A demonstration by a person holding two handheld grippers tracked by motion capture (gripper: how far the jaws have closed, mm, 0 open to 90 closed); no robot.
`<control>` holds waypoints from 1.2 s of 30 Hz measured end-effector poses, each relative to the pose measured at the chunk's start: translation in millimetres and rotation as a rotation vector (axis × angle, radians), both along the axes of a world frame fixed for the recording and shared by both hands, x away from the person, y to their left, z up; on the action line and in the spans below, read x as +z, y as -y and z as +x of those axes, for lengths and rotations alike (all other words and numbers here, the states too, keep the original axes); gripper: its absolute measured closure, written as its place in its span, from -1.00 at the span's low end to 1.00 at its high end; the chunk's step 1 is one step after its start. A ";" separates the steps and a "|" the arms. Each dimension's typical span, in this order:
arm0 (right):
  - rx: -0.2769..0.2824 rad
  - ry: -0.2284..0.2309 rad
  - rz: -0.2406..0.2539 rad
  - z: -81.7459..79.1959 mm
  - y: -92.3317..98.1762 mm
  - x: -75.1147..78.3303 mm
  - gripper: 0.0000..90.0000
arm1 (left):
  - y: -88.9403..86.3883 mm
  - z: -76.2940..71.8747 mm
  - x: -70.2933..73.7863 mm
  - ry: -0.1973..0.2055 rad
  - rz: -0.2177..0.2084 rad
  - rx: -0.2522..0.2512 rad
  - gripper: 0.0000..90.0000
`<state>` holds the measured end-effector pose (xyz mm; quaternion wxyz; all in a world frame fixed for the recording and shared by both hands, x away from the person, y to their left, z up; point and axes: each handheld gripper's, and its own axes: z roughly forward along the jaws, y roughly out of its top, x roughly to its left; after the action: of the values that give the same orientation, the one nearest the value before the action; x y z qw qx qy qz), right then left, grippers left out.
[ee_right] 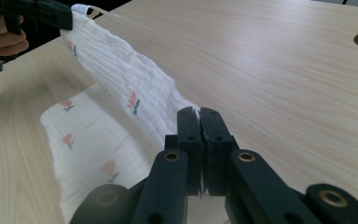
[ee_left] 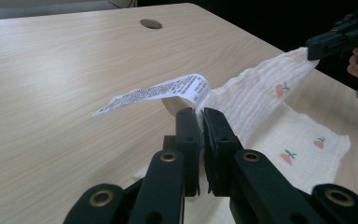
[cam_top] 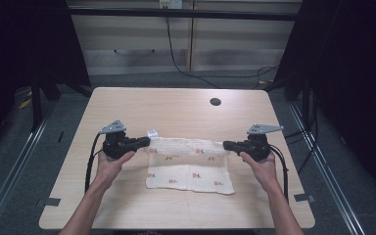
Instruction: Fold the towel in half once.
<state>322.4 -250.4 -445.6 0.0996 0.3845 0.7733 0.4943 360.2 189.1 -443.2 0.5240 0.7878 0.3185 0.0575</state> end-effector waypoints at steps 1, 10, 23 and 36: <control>0.001 0.001 0.001 -2.9 0.3 -1.0 0.96 | 0.4 -3.8 2.6 0.007 -0.003 -0.009 0.90; 0.036 0.010 0.022 -36.6 -2.2 -14.4 0.96 | -5.5 -26.5 -0.6 0.013 0.007 -0.036 0.90; 0.074 -0.048 -0.039 -66.0 -4.4 -33.8 0.96 | -9.6 -56.3 -26.8 -0.034 0.094 -0.085 0.90; 0.133 -0.115 -0.120 -91.5 -11.5 -48.4 0.94 | -8.8 -78.3 -40.2 -0.063 0.149 -0.147 0.89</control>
<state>230.9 -239.0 -494.0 0.0449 0.3534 0.8298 0.4295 282.0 197.9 -483.4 0.4565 0.8472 0.2713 0.0175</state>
